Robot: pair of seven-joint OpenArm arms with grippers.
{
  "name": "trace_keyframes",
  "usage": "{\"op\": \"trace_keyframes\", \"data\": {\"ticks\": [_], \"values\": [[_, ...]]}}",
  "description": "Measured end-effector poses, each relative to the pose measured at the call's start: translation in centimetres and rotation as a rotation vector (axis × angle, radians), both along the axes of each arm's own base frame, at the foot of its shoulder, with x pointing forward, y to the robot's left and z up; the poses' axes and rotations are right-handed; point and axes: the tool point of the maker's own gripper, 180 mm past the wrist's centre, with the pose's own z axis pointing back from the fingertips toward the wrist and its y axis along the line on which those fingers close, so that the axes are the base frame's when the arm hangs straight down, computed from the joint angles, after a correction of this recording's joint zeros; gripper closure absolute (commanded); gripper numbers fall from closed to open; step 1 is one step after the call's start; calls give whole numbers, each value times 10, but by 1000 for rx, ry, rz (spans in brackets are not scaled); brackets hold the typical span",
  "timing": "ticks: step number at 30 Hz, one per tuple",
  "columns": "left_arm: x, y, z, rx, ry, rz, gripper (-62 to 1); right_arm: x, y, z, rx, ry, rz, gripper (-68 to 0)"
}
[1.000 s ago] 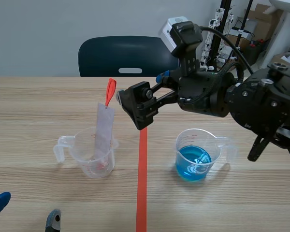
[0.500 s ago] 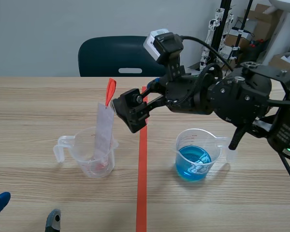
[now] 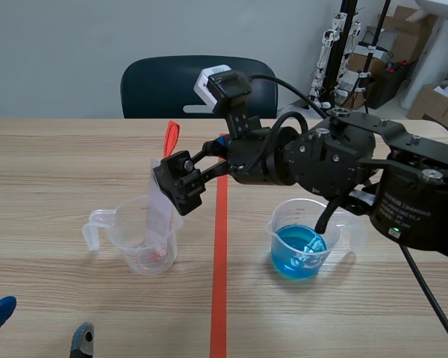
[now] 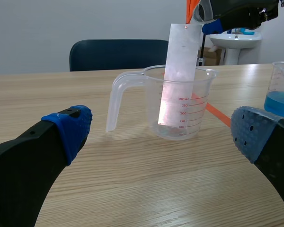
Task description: Do the redox reaction experiment. lift the metal plate out of the left beaker
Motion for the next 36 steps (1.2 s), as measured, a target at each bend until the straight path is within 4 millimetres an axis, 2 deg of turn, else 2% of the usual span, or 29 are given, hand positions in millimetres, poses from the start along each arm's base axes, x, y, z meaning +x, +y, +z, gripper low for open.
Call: {"op": "trace_keyframes", "data": {"ticks": [4, 9, 16, 24, 31, 36], "values": [[0, 0, 0, 0, 0, 0, -619, 3, 8, 3, 7, -5, 8, -679], [0, 0, 0, 0, 0, 0, -619, -4, 16, 0, -4, -1, 38, -677], [0, 0, 0, 0, 0, 0, -619, -6, 21, 2, 10, 1, 46, -514], [0, 0, 0, 0, 0, 0, -619, -8, 22, 1, 29, 41, 38, -419], [0, 0, 0, 0, 0, 0, -619, -8, 22, 0, 25, 53, 39, -406], [0, 0, 0, 0, 0, 0, -619, -9, 22, -1, 19, 57, 40, -283]]}}
